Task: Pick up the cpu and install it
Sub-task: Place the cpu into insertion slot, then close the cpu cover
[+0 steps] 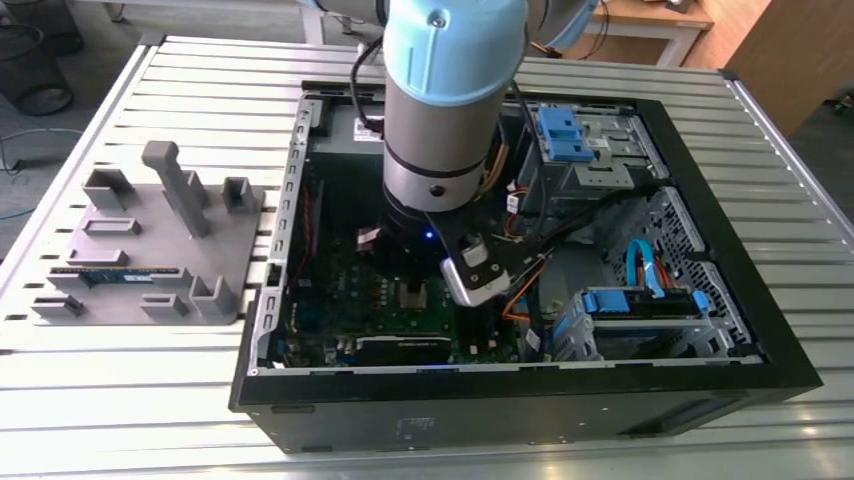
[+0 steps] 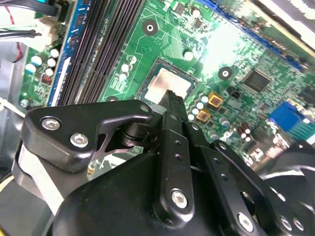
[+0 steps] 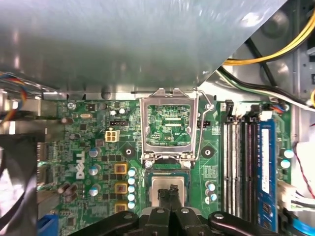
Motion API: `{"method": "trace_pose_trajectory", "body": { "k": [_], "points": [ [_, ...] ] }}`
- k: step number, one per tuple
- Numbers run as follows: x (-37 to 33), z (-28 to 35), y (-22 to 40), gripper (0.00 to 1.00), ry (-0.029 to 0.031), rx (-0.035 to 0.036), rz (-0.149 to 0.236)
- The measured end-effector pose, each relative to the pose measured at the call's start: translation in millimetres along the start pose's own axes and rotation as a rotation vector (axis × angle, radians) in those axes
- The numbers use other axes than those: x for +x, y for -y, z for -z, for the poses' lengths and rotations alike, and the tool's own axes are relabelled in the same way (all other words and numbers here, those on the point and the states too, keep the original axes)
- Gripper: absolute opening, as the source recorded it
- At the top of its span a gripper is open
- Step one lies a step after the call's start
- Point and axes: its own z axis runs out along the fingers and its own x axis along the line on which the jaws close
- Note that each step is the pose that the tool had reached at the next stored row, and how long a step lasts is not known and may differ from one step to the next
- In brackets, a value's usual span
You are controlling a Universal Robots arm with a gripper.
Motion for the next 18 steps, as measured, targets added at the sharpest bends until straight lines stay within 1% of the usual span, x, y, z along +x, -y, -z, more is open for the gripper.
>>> {"method": "trace_pose_trajectory", "body": {
  "k": [2, 3, 6, 8, 14, 18],
  "points": [
    [0.1, 5.7, -0.2, 0.11, 0.0000, 0.0000, 0.000],
    [0.1, 7.4, -0.3, 0.11, 0.0000, 0.0001, 0.000],
    [0.1, 7.5, -0.3, 0.11, 0.0001, -0.0002, 0.000],
    [0.2, 16.3, -0.6, 0.11, 0.0000, 0.0000, 0.000],
    [0.1, 16.4, -0.6, 0.11, 0.0000, 0.0000, 0.000],
    [-2.1, 16.5, -0.8, 0.11, -0.0001, 0.0001, 0.000]
  ]
}}
